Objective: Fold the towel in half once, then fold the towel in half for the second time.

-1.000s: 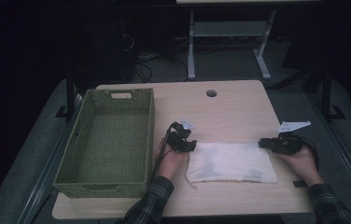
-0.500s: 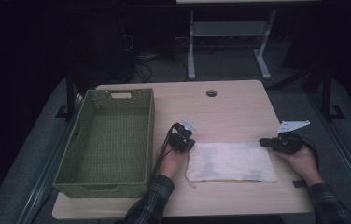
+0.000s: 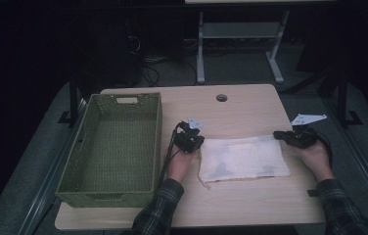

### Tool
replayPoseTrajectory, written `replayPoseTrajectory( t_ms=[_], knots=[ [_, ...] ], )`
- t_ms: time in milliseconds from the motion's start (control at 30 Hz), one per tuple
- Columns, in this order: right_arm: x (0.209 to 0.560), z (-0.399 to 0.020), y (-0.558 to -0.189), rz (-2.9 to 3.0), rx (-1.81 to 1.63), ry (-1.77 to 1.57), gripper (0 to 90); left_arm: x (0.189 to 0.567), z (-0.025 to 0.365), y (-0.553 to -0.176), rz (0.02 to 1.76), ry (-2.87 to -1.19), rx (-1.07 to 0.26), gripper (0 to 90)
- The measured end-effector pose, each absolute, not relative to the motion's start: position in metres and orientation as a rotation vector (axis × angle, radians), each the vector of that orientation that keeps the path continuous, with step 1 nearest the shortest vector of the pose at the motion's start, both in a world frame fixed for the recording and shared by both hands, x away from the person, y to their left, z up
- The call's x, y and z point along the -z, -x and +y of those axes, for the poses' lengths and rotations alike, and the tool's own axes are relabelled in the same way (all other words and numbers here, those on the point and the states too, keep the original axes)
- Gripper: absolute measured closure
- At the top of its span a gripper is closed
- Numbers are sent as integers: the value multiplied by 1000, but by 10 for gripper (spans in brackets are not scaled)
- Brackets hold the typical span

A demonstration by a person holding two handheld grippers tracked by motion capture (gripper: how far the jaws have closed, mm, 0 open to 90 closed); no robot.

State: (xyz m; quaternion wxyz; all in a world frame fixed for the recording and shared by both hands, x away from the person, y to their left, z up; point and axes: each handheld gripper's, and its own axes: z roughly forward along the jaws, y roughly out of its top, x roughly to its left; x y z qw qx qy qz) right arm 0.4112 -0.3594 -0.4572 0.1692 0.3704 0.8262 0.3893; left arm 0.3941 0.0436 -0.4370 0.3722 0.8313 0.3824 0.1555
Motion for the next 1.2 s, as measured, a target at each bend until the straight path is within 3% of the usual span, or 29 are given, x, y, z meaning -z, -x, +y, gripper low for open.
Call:
replayPoseTrajectory(
  t_ms=[1200],
  knots=[
    [445,-370,-346,2389,-1140,-963,864,415,45,-334,803,-2183,-406,871]
  ],
)
